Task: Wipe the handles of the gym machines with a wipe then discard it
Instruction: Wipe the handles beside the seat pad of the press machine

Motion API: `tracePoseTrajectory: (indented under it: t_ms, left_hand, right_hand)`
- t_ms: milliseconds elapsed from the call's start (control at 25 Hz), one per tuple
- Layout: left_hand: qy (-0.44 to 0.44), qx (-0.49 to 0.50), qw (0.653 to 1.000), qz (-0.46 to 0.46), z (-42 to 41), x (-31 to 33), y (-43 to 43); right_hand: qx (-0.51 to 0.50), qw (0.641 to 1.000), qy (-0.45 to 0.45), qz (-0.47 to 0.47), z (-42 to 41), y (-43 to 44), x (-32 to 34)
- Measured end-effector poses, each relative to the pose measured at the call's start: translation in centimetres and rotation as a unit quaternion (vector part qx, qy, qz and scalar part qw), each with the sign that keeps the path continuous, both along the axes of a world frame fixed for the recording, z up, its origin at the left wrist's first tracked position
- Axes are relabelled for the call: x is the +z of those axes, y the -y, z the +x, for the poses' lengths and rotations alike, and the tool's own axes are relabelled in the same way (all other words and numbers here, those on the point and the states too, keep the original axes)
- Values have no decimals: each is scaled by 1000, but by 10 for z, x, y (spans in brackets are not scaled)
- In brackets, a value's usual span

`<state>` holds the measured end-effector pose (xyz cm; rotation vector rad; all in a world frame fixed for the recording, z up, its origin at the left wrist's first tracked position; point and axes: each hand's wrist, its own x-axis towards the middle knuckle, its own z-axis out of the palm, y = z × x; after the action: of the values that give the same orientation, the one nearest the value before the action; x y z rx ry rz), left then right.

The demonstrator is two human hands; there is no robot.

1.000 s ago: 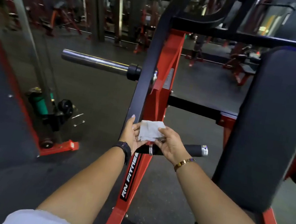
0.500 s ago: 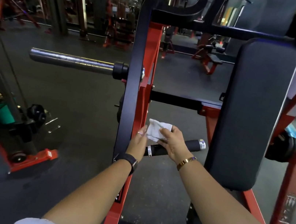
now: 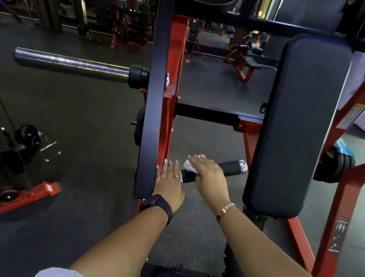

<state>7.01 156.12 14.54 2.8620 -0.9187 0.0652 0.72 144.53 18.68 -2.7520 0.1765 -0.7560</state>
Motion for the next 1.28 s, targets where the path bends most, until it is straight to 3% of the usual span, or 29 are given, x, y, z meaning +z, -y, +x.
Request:
tracePoseTrajectory:
  t_ms: [80, 240, 400, 560, 680, 880, 1080, 1160, 1280]
  left_hand:
    - [41, 8, 999, 31, -1, 3, 2]
    - [172, -63, 977, 113, 13, 10, -8]
    - [218, -122, 959, 137, 24, 12, -20]
    - [208, -126, 964, 111, 21, 10, -21]
    - [207, -128, 964, 108, 21, 13, -24]
    - [188, -131, 970, 79, 18, 15, -25]
    - [182, -142, 970, 77, 19, 17, -25]
    - [177, -147, 970, 80, 21, 16, -26]
    - [166, -154, 972, 66, 21, 14, -27]
  right_hand:
    - [9, 990, -65, -128, -6, -3, -14]
    - [34, 976, 13, -214, -9, 2, -24]
    - [76, 950, 75, -294, -22, 22, -28]
    - [-28, 967, 46, -248, -5, 16, -16]
    - [20, 971, 8, -238, 6, -13, -25]
    - [106, 955, 60, -269, -36, 17, -34]
    - [-15, 981, 34, -192, -11, -10, -24]
    - [7, 983, 11, -181, -8, -30, -34]
    - [53, 970, 50, -231, -36, -10, -38]
